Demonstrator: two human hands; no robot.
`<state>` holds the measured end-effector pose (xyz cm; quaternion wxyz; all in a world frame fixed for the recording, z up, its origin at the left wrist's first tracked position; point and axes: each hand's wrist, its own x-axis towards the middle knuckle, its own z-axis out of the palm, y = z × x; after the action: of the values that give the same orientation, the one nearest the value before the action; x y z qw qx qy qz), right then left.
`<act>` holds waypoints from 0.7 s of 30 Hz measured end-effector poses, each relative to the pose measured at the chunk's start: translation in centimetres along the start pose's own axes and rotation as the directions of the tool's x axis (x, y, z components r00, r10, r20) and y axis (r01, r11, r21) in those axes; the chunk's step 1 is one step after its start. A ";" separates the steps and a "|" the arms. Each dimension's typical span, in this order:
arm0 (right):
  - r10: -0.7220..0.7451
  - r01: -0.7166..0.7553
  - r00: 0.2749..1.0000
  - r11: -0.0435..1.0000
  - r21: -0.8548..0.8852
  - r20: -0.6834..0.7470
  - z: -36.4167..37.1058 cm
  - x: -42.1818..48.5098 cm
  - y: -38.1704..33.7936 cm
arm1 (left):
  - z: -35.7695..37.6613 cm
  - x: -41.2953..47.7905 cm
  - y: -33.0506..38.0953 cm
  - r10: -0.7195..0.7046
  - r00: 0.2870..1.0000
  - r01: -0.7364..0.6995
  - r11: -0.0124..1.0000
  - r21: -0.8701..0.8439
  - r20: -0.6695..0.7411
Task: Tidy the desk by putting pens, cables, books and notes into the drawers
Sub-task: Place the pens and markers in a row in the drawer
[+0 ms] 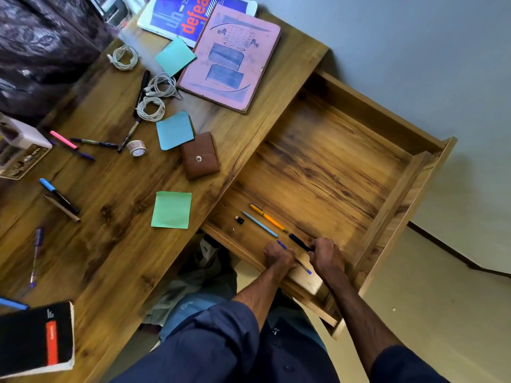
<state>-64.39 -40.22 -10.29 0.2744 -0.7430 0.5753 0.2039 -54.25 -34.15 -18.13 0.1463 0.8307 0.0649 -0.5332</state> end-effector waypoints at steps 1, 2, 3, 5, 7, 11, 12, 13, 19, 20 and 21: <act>-0.003 0.003 1.000 1.000 0.000 -0.006 0.1 0.0 0.1 | 1.1 1.8 -0.7 -0.010 1.000 0.010 1.000 0.010 -0.014; -0.005 0.005 1.000 1.000 0.002 -0.010 0.2 0.0 0.2 | 1.5 2.5 -1.0 -0.018 1.000 0.018 1.000 0.019 -0.018; -0.010 0.010 1.000 1.000 0.004 -0.014 0.4 0.0 0.3 | 1.6 2.3 -0.9 -0.025 1.000 0.025 0.999 0.029 -0.016; -0.017 0.017 1.000 1.000 0.009 -0.020 0.5 0.1 0.5 | 0.6 0.5 -0.1 -0.025 1.000 0.025 1.000 0.006 -0.015; -0.018 0.018 1.000 1.000 0.014 -0.018 0.6 0.2 0.5 | 0.3 -0.2 0.2 -0.019 1.000 0.019 1.000 -0.017 -0.009; -0.022 0.021 0.999 1.000 -0.007 -0.031 0.7 0.4 0.7 | 0.7 0.3 0.1 -0.033 0.999 0.033 0.998 -0.050 0.009; -0.024 0.023 0.999 1.000 -0.010 -0.032 0.7 0.4 0.7 | 0.5 0.0 0.2 -0.033 0.999 0.033 0.998 -0.049 -0.003; -0.026 0.025 0.999 1.000 -0.013 -0.031 0.8 0.5 0.7 | 0.5 0.1 0.2 -0.038 0.999 0.037 0.998 -0.048 -0.013; -0.043 0.042 0.998 0.999 -0.027 -0.042 1.0 0.4 0.6 | -0.1 -0.3 0.2 -0.017 1.000 0.017 1.000 -0.005 -0.001; -0.060 0.059 0.997 0.998 -0.014 -0.055 1.0 0.3 0.6 | -0.2 -0.4 0.3 -0.006 1.000 0.006 1.000 0.009 -0.006; -0.076 0.077 0.995 0.997 0.008 -0.072 0.9 0.2 0.5 | -0.7 -0.6 0.3 0.016 1.000 -0.016 0.999 0.038 -0.016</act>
<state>-64.83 -39.93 -11.18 0.2652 -0.7698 0.5571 0.1635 -53.82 -34.24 -17.30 0.1343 0.8383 0.0493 -0.5261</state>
